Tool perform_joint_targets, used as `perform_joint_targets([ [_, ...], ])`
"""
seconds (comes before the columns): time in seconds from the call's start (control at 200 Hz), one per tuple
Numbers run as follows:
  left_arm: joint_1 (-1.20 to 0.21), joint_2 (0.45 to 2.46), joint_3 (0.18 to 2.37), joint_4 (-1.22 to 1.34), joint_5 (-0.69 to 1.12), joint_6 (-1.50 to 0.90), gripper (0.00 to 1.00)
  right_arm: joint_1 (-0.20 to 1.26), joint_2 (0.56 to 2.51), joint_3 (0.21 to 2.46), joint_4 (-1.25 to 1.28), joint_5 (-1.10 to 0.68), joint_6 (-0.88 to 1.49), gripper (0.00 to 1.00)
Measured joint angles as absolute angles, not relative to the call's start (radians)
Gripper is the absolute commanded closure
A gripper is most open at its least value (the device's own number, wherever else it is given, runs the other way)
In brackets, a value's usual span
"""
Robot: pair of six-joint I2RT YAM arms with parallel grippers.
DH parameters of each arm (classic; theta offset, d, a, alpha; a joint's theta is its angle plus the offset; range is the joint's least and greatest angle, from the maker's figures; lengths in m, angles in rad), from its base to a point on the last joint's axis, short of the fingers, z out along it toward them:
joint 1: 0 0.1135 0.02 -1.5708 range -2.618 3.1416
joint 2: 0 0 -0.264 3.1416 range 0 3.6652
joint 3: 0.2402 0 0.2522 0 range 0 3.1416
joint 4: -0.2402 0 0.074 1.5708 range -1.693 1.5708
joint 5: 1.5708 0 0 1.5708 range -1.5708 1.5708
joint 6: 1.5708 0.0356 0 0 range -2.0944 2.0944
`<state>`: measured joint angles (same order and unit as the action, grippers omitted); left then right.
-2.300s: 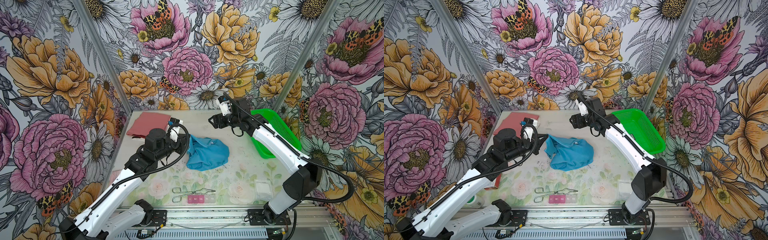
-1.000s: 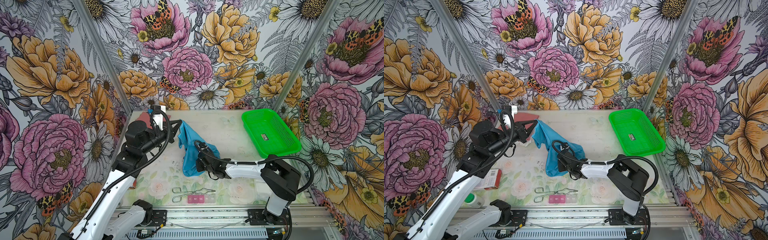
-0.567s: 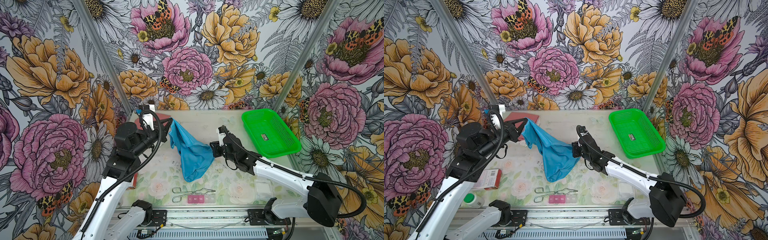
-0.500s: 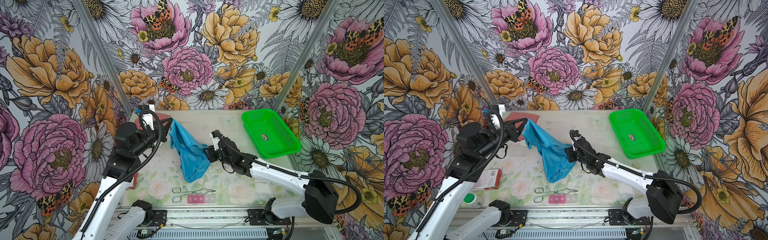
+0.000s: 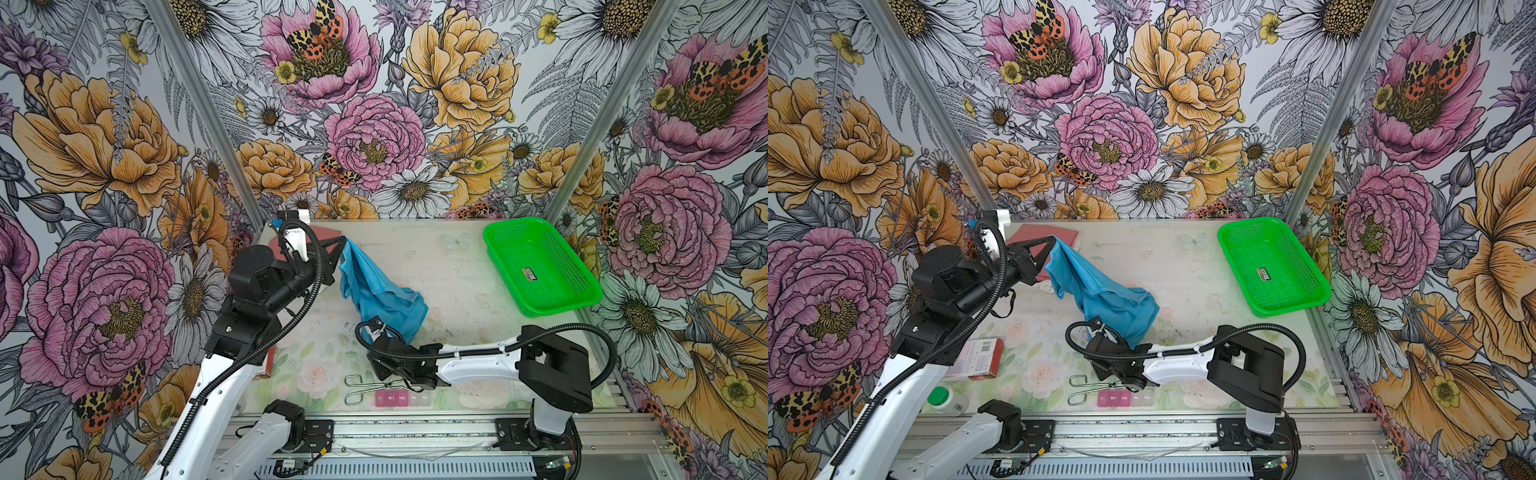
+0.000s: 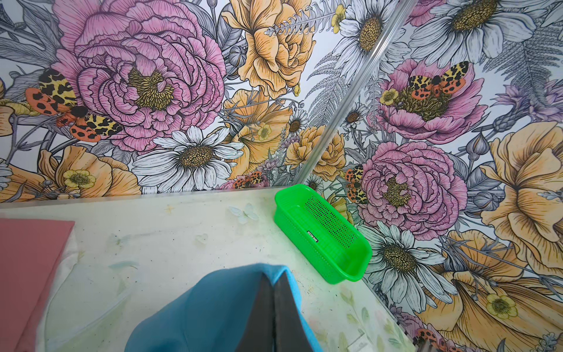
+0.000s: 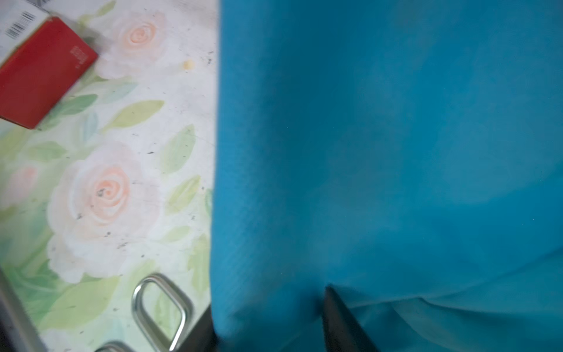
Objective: Fold and stack t-shirts
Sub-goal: Flatten out the T-shirt at the center of the board.
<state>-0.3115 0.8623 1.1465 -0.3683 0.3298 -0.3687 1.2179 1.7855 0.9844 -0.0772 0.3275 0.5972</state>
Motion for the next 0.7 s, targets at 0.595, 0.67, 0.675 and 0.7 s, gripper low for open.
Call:
perform_joint_targets([
  [0.595,-0.521,0.778,1.158,-0.439,0.394,-0.310,1.00,0.649,1.123,1.037,-0.420,0.358,0.362,1.00],
  [0.67,-0.606,0.749,1.114,-0.426,0.349,-0.302,1.00,0.517,1.240,1.170,-0.427,0.237,0.319,0.95],
  [0.675,-0.610,0.746,1.109,-0.424,0.345,-0.303,1.00,0.506,1.252,1.184,-0.427,0.227,0.317,0.95],
  [0.7,-0.618,0.737,1.089,-0.416,0.327,-0.303,1.00,0.473,1.307,1.232,-0.426,0.190,0.304,0.94],
])
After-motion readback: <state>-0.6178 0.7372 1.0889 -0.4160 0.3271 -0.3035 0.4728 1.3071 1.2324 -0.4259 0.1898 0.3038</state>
